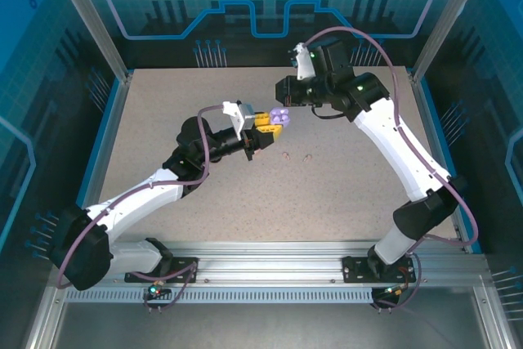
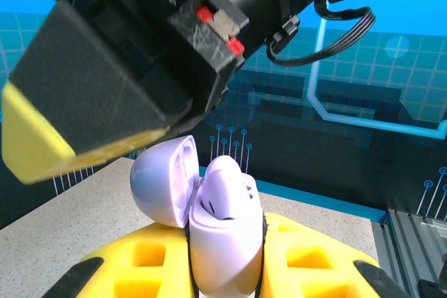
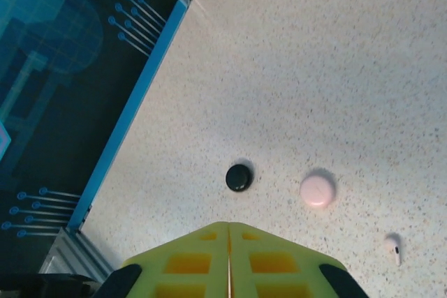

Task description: Insert the wireless bluetooth earbuds into the charging case

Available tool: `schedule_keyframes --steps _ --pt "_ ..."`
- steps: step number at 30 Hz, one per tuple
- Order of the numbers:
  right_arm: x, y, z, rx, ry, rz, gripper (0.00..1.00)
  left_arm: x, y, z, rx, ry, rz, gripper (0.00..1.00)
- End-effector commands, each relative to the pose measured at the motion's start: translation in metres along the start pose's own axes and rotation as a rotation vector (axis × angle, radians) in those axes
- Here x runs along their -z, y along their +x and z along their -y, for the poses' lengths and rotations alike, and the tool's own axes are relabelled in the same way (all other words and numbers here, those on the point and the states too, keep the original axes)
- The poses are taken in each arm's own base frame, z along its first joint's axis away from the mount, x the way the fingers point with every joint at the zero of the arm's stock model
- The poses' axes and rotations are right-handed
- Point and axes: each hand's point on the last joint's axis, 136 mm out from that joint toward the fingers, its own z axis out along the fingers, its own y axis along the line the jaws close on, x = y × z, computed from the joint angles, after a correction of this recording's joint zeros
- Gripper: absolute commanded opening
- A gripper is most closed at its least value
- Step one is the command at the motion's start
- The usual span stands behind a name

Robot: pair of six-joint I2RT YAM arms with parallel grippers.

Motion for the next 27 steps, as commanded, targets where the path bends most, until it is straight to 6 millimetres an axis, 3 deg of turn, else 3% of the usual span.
schedule_keyframes --steps 1,12,21,27 --pt "0.013 0.01 -0.016 0.029 -0.046 -0.039 0.07 -0.001 0.006 0.003 0.005 0.013 -0.008 0.0" --pt "0.044 0.05 -0.027 0.048 -0.035 -0.036 0.06 -0.007 0.009 -0.005 0.006 -0.009 -0.008 0.0" --pt "0.074 0.027 -0.002 -0.044 0.031 0.137 0.15 -0.005 0.016 -0.008 0.031 -0.033 -0.015 0.0" --pt "0.066 0.018 -0.011 -0.039 -0.02 0.141 0.15 -0.003 0.016 -0.008 0.043 -0.037 -0.012 0.0"
